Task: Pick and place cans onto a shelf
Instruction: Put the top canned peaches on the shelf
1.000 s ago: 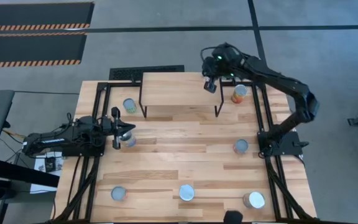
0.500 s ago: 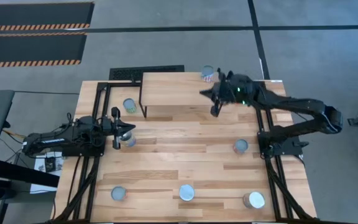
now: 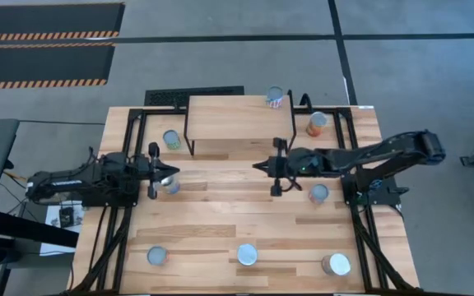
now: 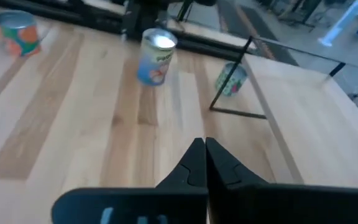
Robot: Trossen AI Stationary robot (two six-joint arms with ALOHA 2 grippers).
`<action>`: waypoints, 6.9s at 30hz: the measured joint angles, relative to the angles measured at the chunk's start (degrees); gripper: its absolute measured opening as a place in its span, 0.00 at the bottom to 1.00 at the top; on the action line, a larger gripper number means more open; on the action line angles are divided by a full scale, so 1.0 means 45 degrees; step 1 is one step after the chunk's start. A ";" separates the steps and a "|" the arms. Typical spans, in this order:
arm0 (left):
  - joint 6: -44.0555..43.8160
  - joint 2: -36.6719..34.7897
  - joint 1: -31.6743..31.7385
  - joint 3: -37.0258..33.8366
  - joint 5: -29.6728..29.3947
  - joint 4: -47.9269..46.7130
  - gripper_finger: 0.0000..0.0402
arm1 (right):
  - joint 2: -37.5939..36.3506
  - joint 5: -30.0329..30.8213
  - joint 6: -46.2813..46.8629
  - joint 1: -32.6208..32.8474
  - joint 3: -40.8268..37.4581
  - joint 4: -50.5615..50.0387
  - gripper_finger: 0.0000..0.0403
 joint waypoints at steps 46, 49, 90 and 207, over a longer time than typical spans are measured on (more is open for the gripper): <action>-0.8235 1.3803 -0.5531 0.8370 -0.6019 -1.2965 0.19 | 0.1606 0.3074 0.0469 0.2529 -0.2745 0.4396 0.02; -0.7173 1.3819 -0.5531 0.8360 -0.6058 -1.2732 0.06 | 0.1606 0.3074 0.0468 0.2529 -0.2745 0.4394 0.02; 0.7544 2.0759 -0.0183 1.3939 -0.1412 -0.4799 0.00 | 0.1611 0.3734 0.0590 0.3802 -0.2731 0.4226 0.03; 0.2108 0.5605 -0.1065 0.1351 -0.3333 0.4026 0.00 | 0.7279 -0.0651 -0.2161 -0.0535 0.9259 -1.2648 0.39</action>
